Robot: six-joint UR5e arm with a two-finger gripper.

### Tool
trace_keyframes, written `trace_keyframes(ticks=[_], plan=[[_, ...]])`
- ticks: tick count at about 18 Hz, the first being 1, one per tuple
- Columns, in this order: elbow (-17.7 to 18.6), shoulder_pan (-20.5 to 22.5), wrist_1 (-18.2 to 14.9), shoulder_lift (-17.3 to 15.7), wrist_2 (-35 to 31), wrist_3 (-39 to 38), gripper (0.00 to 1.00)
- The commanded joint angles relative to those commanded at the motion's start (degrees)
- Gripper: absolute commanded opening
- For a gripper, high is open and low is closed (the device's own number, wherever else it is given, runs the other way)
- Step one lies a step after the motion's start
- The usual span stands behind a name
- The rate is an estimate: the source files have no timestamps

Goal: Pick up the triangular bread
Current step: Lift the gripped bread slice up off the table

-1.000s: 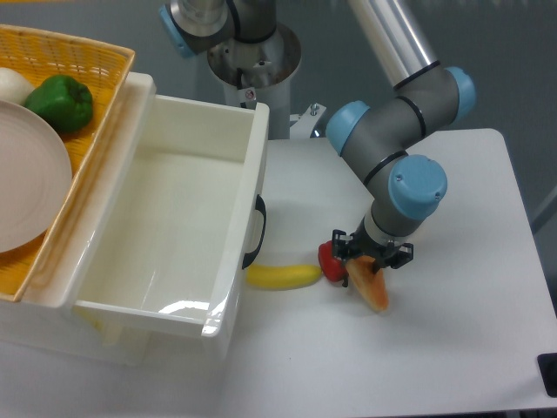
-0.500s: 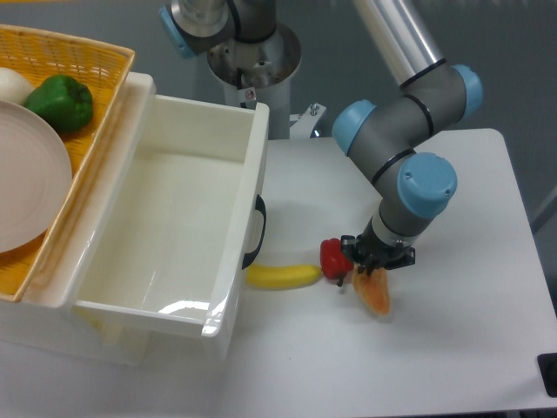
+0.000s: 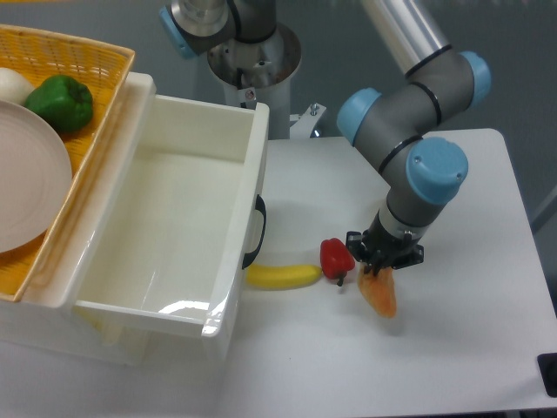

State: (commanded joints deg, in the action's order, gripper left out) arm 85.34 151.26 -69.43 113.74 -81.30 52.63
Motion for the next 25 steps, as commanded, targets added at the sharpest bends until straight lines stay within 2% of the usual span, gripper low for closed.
trace_keyframes(ticks=[6, 10, 15, 18, 22, 25], plan=[[0.1, -0.3, -3.4, -4.1, 0.0, 8.8, 0.14], [1.0, -0.5, -4.0, -6.2, -0.1, 13.4, 0.14], [1.5, -1.8, -7.9, -9.3, -0.1, 16.7, 0.14], [1.7, -3.4, -8.4, -10.1, -0.3, 16.7, 0.14], [1.8, -5.3, -10.2, -10.4, -3.9, 17.2, 0.14], [1.8, -5.2, -10.3, -10.3, -4.1, 17.2, 0.14]])
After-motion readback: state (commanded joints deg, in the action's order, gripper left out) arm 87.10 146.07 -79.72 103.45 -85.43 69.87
